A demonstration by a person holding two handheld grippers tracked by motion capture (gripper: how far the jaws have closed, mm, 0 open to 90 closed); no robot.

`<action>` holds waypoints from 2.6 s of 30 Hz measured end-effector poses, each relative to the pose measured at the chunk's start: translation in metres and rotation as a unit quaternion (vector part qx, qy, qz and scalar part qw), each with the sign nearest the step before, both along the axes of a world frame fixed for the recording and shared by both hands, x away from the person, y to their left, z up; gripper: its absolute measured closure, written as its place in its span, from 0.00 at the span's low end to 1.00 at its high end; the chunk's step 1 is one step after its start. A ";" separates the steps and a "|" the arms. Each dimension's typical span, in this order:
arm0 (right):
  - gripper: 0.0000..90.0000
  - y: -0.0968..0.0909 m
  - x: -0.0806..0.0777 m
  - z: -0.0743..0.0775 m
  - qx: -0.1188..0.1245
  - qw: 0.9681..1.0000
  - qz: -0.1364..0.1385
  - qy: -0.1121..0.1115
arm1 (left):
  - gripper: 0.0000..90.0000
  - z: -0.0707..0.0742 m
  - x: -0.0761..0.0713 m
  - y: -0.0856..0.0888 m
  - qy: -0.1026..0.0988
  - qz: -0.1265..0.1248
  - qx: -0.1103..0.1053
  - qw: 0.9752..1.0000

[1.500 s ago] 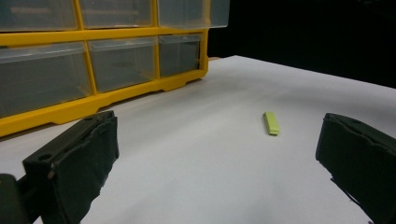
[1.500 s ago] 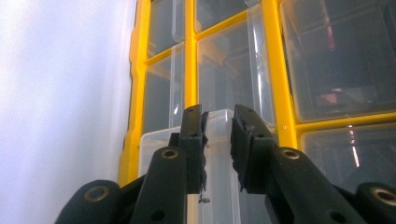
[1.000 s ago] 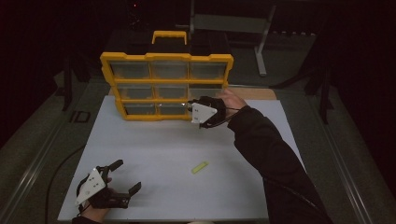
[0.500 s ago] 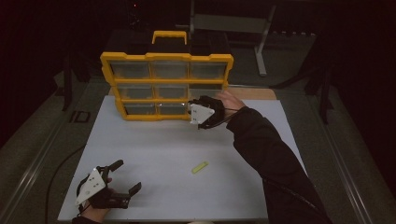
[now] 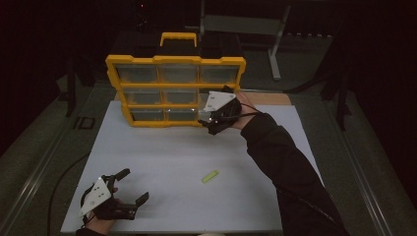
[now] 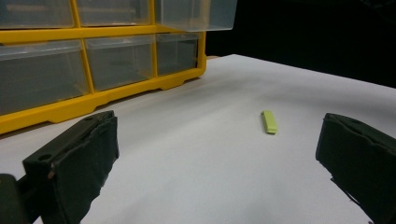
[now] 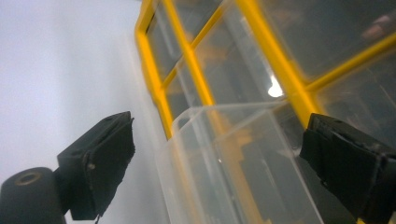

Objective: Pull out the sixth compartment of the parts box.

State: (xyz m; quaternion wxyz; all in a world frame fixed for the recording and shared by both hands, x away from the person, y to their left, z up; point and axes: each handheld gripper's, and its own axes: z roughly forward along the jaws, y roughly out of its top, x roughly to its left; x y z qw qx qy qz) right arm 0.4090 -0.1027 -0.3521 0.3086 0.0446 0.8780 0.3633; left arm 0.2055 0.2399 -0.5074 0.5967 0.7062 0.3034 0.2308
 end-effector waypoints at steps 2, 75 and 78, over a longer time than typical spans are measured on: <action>0.10 -0.004 0.000 0.004 0.030 0.999 -0.004 0.012 | 0.00 0.000 0.000 0.000 0.000 -0.001 -0.003 1.000; 0.12 -0.136 -0.110 -0.102 0.241 0.963 -0.074 0.093 | 0.00 -0.001 0.002 -0.001 0.003 0.002 -0.003 1.000; 0.12 -0.142 -0.115 -0.110 0.251 0.959 -0.079 0.103 | 0.00 -0.002 0.002 -0.001 0.003 0.004 -0.005 1.000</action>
